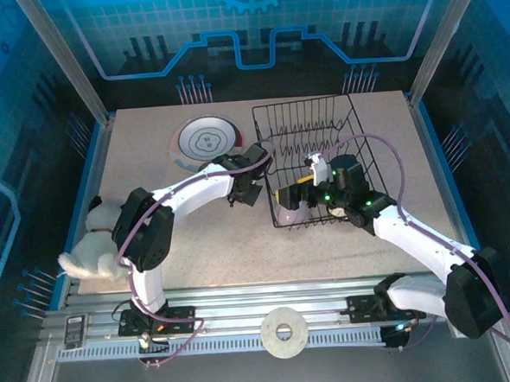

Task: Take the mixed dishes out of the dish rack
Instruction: Place the cup at the center of the table.

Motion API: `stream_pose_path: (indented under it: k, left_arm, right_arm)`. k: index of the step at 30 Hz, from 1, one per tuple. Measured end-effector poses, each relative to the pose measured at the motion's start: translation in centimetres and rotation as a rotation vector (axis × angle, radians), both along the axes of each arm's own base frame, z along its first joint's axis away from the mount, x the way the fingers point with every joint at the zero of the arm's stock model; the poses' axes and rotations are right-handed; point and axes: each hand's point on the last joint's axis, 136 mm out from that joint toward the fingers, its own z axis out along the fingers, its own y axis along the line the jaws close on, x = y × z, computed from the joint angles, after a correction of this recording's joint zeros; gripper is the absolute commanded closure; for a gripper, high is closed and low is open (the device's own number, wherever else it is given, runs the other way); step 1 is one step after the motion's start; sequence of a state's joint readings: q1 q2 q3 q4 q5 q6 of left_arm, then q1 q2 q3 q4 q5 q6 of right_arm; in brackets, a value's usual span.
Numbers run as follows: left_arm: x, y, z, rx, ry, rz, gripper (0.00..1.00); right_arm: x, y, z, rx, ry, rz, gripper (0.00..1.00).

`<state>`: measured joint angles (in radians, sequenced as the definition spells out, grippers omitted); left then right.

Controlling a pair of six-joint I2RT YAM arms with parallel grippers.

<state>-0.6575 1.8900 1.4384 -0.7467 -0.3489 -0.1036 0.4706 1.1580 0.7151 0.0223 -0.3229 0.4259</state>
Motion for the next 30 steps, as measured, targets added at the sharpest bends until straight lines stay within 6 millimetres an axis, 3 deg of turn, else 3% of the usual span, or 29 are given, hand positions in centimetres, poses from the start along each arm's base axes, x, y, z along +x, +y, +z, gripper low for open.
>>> stream_pose_path:
  k: [4,14,24,30]
  left_arm:
    - [0.2,0.2,-0.1,0.003,0.002,0.003,0.97]
    - [0.5,0.4,0.0,0.007,-0.004,0.01,0.69]
    - [0.4,0.5,0.1,0.004,-0.004,0.016,0.47]
    - [0.3,0.4,1.5,-0.024,-0.021,0.016,0.28]
  right_arm:
    - [0.0,0.0,0.0,-0.002,-0.001,0.0,0.0]
    - [0.0,0.0,-0.1,-0.003,0.0,-0.001,0.0]
    - [0.1,0.0,-0.1,-0.005,0.001,-0.004,0.0]
    - [0.1,-0.1,-0.3,-0.01,0.005,-0.007,0.0]
